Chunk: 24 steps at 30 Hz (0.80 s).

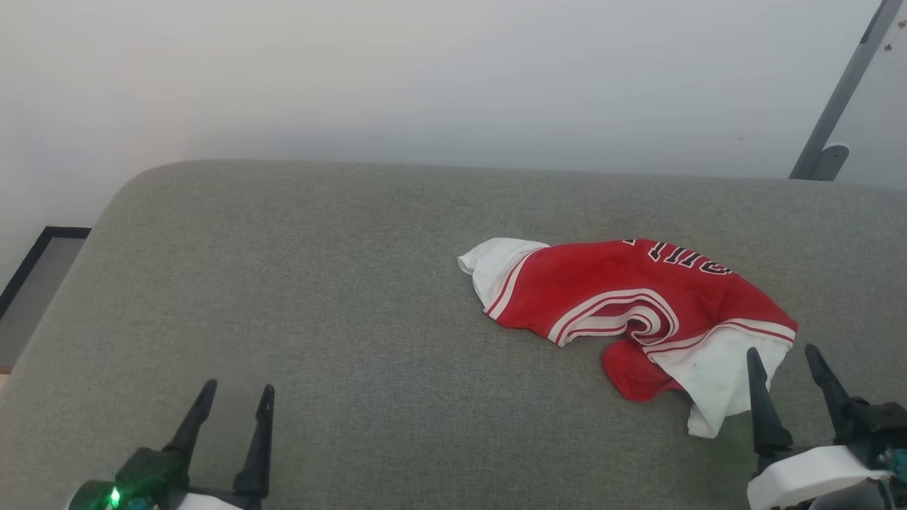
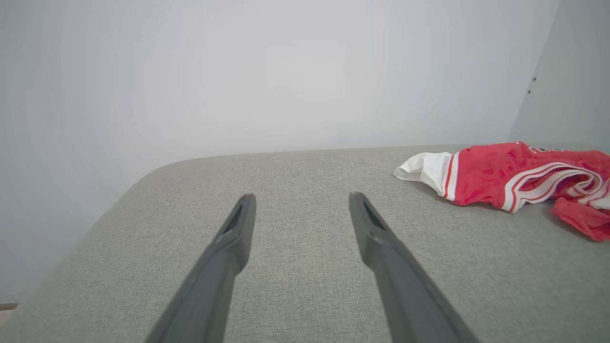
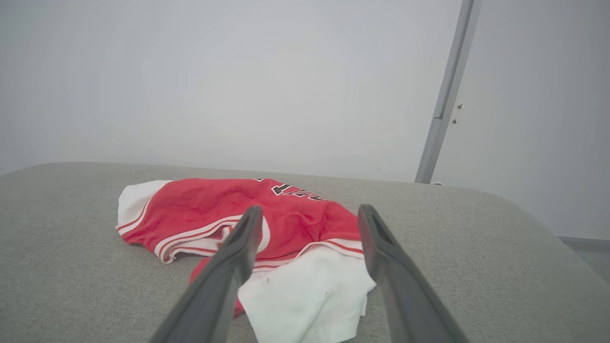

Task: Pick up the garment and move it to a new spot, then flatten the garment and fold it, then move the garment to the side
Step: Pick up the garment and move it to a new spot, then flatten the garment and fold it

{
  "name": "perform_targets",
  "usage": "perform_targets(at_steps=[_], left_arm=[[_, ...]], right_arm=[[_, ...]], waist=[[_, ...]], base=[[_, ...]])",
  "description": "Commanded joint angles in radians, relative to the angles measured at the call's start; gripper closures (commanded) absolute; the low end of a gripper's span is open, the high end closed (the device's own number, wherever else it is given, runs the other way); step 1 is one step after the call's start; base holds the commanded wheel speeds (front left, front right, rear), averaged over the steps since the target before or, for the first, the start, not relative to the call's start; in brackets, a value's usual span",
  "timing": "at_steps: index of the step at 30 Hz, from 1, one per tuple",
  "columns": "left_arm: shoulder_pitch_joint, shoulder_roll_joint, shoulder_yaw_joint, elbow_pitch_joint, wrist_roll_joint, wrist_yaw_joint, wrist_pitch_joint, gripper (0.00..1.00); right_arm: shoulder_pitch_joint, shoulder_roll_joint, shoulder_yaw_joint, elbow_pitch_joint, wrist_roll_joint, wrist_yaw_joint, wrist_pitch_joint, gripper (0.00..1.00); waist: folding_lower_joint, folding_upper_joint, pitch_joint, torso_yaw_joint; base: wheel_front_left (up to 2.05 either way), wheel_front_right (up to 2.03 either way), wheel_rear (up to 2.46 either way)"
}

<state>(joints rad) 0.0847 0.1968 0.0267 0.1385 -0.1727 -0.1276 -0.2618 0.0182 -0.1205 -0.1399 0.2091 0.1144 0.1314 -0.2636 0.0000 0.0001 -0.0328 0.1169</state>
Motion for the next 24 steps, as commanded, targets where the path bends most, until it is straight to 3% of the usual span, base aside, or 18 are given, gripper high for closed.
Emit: perform_targets(at_steps=[1,18,24], left_arm=[[0.017,-0.009,0.006,-0.004,0.008,-0.001,-0.004,0.00],[0.011,-0.030,0.004,-0.006,0.018,-0.003,-0.004,0.00],[0.015,-0.050,-0.006,-0.008,0.018,-0.003,-0.005,0.00]], right_arm=[[0.001,0.001,0.000,-0.005,0.003,-0.001,-0.001,0.00],[0.013,-0.021,0.028,0.024,-0.015,-0.001,-0.001,0.00],[0.007,-0.103,0.139,0.074,-0.014,-0.001,0.140,0.00]], waist=[[0.0000,-0.0001,0.001,-0.001],[0.0000,-0.0001,0.012,0.007],[0.0000,-0.0001,0.027,0.017]], base=[[0.00,0.00,0.00],[0.00,0.00,0.00],[0.00,0.00,0.00]])
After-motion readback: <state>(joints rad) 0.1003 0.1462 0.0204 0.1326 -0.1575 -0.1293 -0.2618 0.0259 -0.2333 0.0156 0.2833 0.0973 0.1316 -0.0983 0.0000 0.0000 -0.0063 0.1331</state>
